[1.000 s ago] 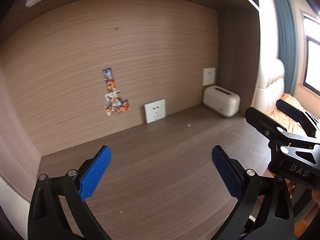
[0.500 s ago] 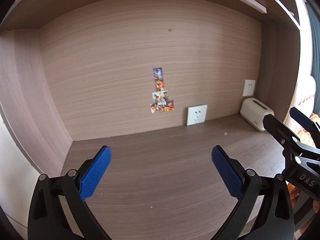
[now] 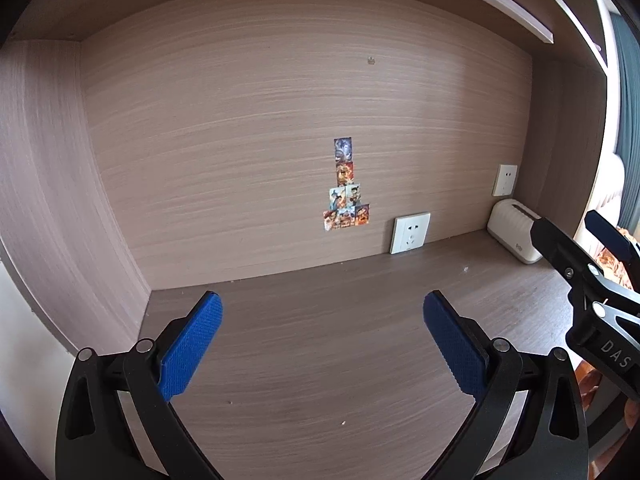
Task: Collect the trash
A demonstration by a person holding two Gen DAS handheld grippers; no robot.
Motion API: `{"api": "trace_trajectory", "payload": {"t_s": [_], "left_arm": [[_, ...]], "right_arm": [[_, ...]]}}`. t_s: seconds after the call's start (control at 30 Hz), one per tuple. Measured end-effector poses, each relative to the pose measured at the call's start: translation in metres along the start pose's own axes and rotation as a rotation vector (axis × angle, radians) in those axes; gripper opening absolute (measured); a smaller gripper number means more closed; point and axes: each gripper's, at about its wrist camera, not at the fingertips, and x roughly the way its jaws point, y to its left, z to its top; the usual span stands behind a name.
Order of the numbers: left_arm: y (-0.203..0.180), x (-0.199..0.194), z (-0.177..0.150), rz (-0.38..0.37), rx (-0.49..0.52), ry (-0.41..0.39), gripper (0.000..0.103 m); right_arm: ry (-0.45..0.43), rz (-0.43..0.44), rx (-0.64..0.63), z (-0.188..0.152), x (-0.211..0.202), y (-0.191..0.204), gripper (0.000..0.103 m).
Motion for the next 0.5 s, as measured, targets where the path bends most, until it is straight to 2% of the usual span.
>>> {"api": "trace_trajectory", "payload": {"t_s": [0.2,0.5], "left_arm": [[0.013,0.003,-0.001,-0.009,-0.018,0.001,0.098],[0.013,0.008,0.000,-0.001,-0.012,0.001,0.098]], "right_arm": [[0.006,-0.018,-0.013,-0.001,-0.001,0.011,0.099],[0.016,-0.033,-0.010,-0.004,0.001,0.012,0.099]]}}
